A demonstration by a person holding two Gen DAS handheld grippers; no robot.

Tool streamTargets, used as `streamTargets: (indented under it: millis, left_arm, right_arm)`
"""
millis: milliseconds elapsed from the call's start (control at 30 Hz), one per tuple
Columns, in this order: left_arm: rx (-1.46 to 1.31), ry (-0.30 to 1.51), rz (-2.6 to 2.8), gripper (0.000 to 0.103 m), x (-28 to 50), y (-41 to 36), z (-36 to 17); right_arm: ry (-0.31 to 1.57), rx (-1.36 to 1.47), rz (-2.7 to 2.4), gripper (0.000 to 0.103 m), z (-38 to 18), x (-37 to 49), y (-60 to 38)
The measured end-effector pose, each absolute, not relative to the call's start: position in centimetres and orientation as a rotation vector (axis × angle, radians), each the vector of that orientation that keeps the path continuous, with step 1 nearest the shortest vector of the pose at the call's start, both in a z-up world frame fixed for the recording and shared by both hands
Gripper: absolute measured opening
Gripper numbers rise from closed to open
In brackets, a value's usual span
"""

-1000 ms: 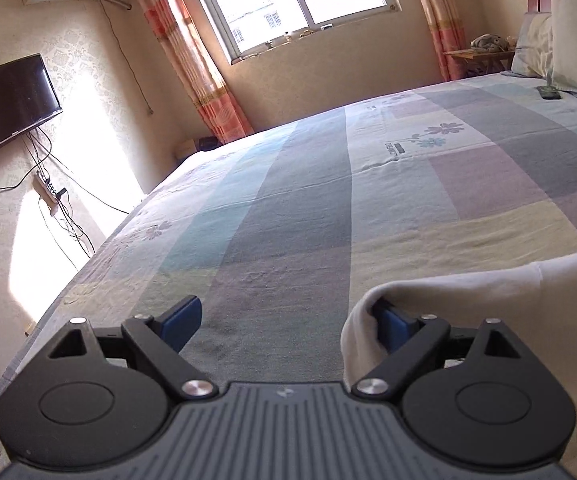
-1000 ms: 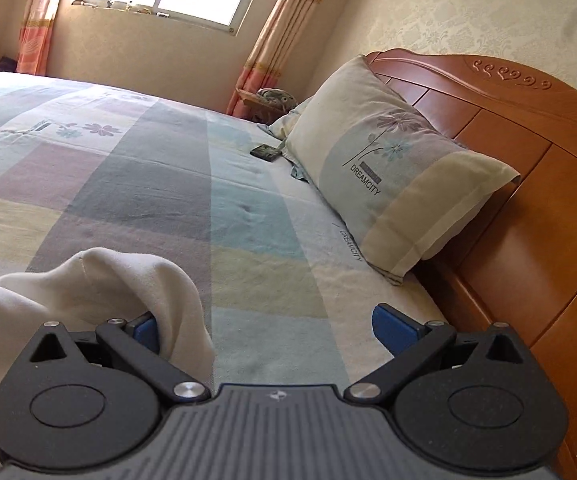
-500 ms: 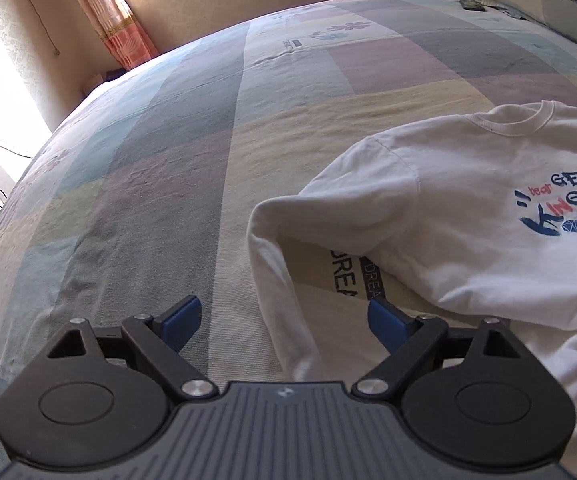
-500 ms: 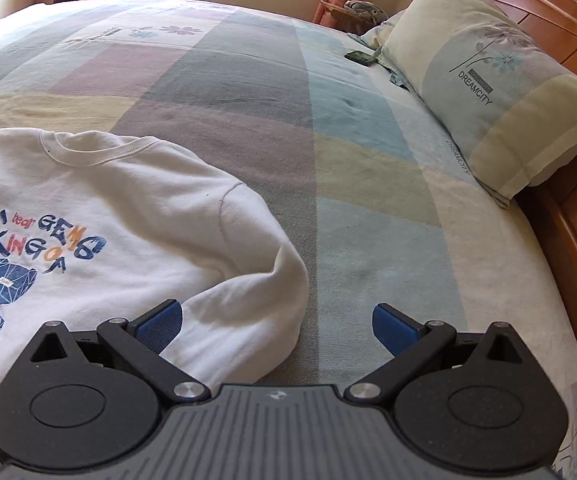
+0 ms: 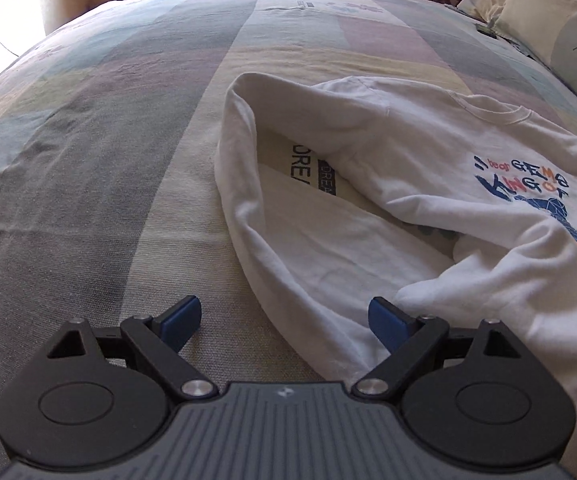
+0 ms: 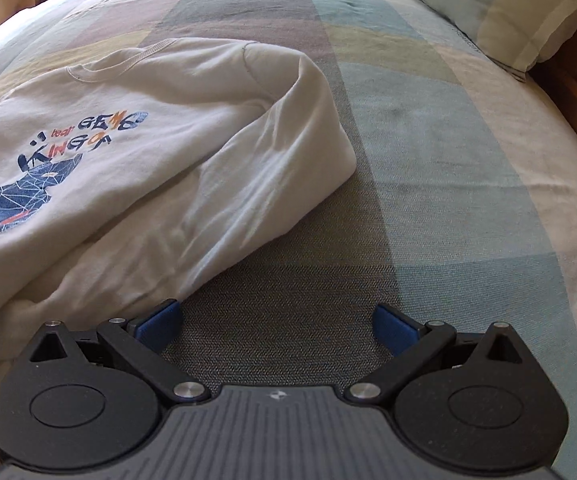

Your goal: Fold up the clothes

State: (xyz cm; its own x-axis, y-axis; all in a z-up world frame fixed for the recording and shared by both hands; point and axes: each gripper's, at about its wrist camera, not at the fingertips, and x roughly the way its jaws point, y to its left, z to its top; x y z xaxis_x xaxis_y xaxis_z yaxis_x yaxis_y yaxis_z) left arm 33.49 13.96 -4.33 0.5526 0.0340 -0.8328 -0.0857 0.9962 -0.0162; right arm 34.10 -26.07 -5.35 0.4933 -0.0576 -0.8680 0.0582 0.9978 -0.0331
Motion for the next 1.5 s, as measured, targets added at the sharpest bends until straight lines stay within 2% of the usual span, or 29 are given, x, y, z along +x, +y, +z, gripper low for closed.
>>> streamTargets:
  millis: [367,567,867,967,1333,1500]
  left_arm:
    - [0.036,0.946,0.296,0.093,35.0,13.7,-5.0]
    - [0.070,0.974,0.393,0.093,34.3,18.2,-4.1]
    - [0.401,0.925,0.560,0.093,37.0,23.3,-2.3]
    - [0.386,0.929,0.548,0.092,37.6,24.3,-0.9]
    - [0.212,0.888,0.215,0.091,34.2,16.7,0.2]
    - [0.221,0.908,0.202,0.091,37.0,13.8,-2.5]
  right_arm:
    - [0.979,0.019,-0.092,0.103,-5.7,33.1,-26.1]
    - [0.977,0.023,-0.089,0.103,-5.7,32.9,-26.1]
    - [0.988,0.012,-0.078,0.103,-5.6,32.7,-26.1]
    - [0.982,0.006,-0.075,0.103,-5.7,32.4,-26.1]
    - [1.027,0.022,-0.094,0.103,-4.5,32.6,-25.2]
    - [0.986,-0.019,-0.012,0.103,-2.4,31.6,-22.3]
